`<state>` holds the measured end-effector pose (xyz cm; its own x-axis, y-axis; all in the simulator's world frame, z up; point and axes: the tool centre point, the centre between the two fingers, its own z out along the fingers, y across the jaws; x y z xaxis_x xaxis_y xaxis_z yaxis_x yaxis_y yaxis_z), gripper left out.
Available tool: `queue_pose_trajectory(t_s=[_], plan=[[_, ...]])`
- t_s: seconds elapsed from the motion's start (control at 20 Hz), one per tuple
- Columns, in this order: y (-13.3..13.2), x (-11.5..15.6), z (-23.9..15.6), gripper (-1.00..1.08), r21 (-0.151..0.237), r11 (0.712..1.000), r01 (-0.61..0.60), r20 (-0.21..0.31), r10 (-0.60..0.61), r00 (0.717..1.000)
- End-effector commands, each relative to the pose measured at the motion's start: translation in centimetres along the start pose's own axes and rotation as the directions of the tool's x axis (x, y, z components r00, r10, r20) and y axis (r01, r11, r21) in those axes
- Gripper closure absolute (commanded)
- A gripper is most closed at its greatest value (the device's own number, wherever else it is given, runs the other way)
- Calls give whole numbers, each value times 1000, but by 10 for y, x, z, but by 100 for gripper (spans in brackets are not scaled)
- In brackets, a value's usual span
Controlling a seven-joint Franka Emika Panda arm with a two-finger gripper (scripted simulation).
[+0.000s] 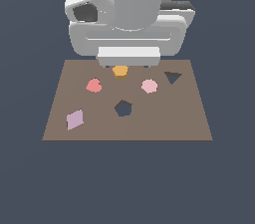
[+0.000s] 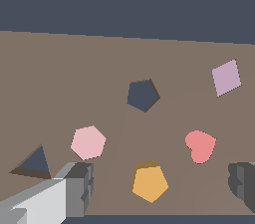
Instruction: Insert a designated object into the corresponding slot on a board.
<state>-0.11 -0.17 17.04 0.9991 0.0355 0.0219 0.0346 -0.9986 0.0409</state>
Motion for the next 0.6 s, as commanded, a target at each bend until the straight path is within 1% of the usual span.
queue_pose_trajectory(t_s=[0.0, 0.25, 0.55], plan=[[0, 0, 0, -92, 0, 1000, 0, 0, 0, 1000], [1, -2, 3, -92, 1, 1000, -21, 1, 21, 1000], [6, -9, 14, -92, 3, 995, -100, 5, 100, 995]])
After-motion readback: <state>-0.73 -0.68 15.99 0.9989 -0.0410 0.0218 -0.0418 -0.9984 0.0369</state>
